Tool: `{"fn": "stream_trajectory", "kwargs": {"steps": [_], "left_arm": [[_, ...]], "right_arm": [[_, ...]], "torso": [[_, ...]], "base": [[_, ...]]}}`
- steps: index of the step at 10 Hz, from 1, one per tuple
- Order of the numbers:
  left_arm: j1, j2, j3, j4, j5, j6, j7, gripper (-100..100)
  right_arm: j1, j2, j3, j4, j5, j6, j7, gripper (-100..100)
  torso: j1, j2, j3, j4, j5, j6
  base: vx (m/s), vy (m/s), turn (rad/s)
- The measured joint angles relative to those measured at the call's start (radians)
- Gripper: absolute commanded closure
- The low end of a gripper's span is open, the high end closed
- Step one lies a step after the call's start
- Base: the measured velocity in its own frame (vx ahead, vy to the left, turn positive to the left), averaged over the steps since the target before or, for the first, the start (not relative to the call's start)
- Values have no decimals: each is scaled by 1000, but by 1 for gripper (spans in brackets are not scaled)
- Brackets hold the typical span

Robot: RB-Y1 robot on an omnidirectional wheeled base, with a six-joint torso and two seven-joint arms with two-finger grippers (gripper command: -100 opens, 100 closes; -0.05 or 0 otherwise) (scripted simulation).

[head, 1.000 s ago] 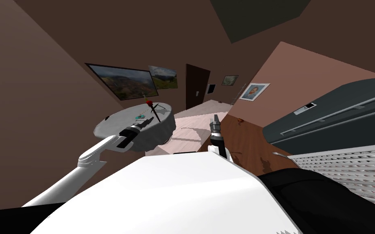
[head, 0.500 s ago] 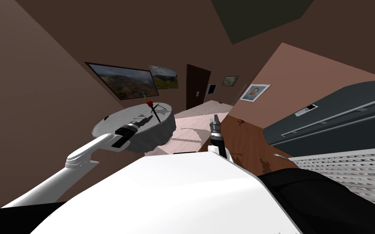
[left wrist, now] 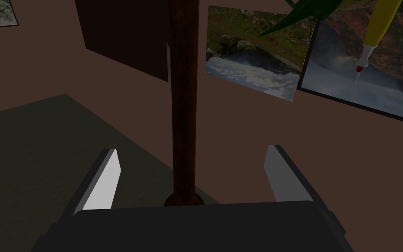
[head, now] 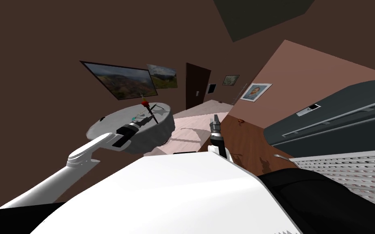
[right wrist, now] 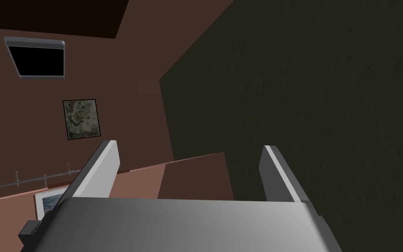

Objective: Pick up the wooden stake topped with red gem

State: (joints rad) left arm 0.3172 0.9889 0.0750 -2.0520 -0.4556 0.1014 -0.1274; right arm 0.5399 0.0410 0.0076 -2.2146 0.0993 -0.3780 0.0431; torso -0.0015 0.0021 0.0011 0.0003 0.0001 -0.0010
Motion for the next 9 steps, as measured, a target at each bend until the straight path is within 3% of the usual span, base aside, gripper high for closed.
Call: {"fn": "stream_trajectory", "kwargs": {"steps": [1, 3, 5, 7, 8, 9], "left_arm": [[-33, -6, -18, 31, -2, -21, -2, -100], [-76, -6, -15, 91, -1, -36, -1, -100], [-136, -25, -58, 146, -8, -75, -4, -100], [-195, -18, -62, 206, -4, -85, 0, -100], [-199, -29, -58, 235, -9, -91, -4, -100], [-229, -44, -84, 267, -15, -114, -7, -100]], "right_arm": [[0, 0, 0, 0, 0, 0, 0, 0], [0, 0, 0, 0, 0, 0, 0, 0], [0, 0, 0, 0, 0, 0, 0, 0], [0, 0, 0, 0, 0, 0, 0, 0], [0, 0, 0, 0, 0, 0, 0, 0], [0, 0, 0, 0, 0, 0, 0, 0]], "torso": [[0, 2, 1, 1, 0, 0], [1, 0, 0, 0, 0, 0], [0, 2, 1, 1, 0, 0], [1, -1, 0, 0, 0, 0], [2, -2, -1, 0, 0, 0], [0, 1, 1, 0, 0, 0]], "base": [[-43, -21, -8], [-34, -11, 46], [-44, -22, 21], [0, -5, -4], [-58, -28, 105], [-71, -35, 50]]}}
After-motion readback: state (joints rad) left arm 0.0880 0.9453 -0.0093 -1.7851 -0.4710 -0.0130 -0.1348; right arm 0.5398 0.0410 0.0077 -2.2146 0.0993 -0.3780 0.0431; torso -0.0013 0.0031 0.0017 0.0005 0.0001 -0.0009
